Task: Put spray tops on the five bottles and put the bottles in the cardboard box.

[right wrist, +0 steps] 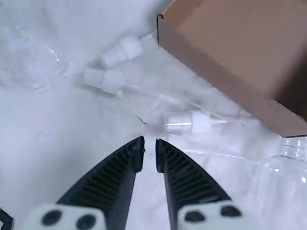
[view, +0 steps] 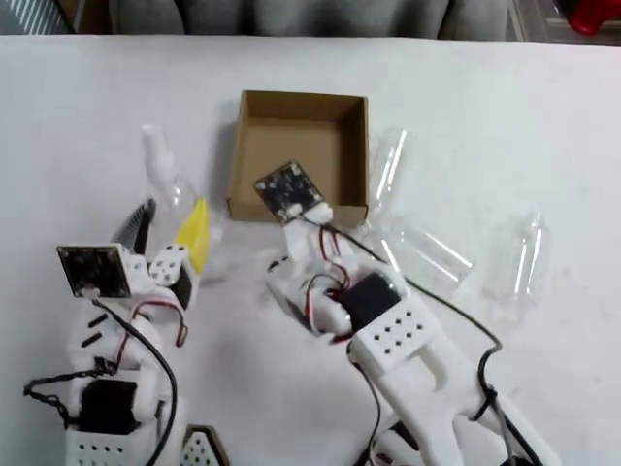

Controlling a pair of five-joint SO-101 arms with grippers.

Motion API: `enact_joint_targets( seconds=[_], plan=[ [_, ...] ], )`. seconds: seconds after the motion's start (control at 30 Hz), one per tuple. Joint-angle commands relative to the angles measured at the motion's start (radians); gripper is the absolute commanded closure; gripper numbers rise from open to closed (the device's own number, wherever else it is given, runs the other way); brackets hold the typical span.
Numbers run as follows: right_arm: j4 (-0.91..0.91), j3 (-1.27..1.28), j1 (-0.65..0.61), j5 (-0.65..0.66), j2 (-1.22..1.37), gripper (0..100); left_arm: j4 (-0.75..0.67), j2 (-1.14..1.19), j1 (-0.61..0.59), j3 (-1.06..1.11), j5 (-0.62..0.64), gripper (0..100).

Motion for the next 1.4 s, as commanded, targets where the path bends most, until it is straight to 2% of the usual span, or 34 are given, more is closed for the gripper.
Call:
enact_joint_targets(
  seconds=[0.0,0.1,0.23,0.47,0.63,0.7,0.9,1.1,1.27,1.37],
  plan=[
    [-0.114,0.046,-0.008,0.006,-0.028,98.3,0.018,0.243,0.021,-0.218,0.006,98],
    [-0.219,0.107,-0.012,-0.003,-0.028,98.3,0.008,0.429,0.021,-0.344,0.008,98],
    [-0.326,0.184,-0.054,-0.081,-0.028,98.3,-0.015,0.601,0.022,-0.445,0.008,98],
    [-0.414,0.293,-0.125,-0.1,-0.114,98.3,-0.319,0.733,0.03,-0.381,0.017,98],
    [-0.567,0.466,-0.124,-0.1,-0.32,98.3,-0.448,0.756,0.087,-0.285,0.184,98],
    [-0.647,0.546,-0.124,-0.1,-0.389,98.3,-0.48,0.748,0.097,-0.258,0.193,98],
    [-0.8,0.649,-0.137,-0.101,-0.479,98.3,-0.456,0.677,0.097,-0.207,0.193,98],
    [-0.928,0.654,-0.173,-0.101,-0.406,98.3,-0.394,0.519,0.099,-0.147,0.193,98],
    [-1.066,0.654,-0.173,-0.103,-0.315,98.3,-0.396,0.4,0.148,-0.052,0.192,98],
    [-1.115,0.654,-0.173,-0.103,-0.268,98.3,-0.396,0.352,0.159,-0.025,0.138,98]
  ],
)
